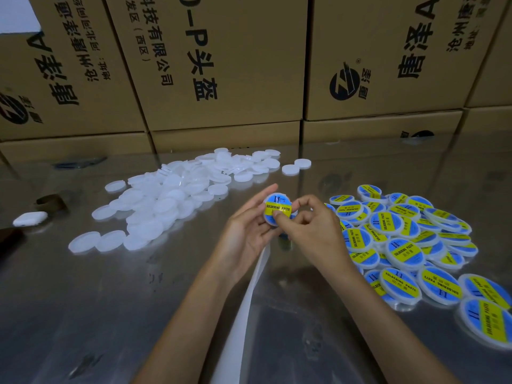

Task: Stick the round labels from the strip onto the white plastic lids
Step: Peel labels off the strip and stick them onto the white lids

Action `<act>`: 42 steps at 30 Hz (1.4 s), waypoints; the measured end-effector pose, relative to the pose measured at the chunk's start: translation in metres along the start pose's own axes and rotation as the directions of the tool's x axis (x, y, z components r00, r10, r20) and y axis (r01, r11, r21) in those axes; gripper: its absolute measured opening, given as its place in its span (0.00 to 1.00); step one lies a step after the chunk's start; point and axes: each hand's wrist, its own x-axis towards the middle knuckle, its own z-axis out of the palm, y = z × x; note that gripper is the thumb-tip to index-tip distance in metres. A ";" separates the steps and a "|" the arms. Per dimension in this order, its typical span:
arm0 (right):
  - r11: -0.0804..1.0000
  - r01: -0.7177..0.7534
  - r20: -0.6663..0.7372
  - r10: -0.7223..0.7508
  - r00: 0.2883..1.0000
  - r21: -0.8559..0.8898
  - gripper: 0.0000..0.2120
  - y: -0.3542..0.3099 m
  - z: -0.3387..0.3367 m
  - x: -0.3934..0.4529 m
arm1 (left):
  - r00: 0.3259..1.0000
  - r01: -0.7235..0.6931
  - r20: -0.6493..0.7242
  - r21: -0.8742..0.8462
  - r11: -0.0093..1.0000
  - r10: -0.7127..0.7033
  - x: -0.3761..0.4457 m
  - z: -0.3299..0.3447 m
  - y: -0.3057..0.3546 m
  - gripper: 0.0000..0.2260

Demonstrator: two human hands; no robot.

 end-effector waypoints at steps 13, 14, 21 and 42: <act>0.879 0.182 -0.148 -0.271 0.951 -0.441 0.31 0.006 -0.004 -0.003 | 0.996 0.083 0.033 -0.110 0.991 -0.080 -0.003 0.005 0.001 0.20; 0.874 0.177 -0.166 -0.278 0.946 -0.453 0.31 0.006 -0.005 -0.002 | 0.996 0.084 0.032 -0.071 0.994 -0.082 -0.004 0.005 0.001 0.20; 0.881 0.176 -0.198 -0.286 0.938 -0.439 0.22 0.014 -0.008 0.005 | 0.996 0.089 0.024 0.048 0.995 -0.091 -0.004 0.007 -0.002 0.17; 0.909 0.292 0.046 -0.292 0.955 -0.297 0.20 0.013 -0.014 0.008 | 0.996 -0.023 0.085 0.139 0.990 0.011 -0.003 -0.002 -0.005 0.23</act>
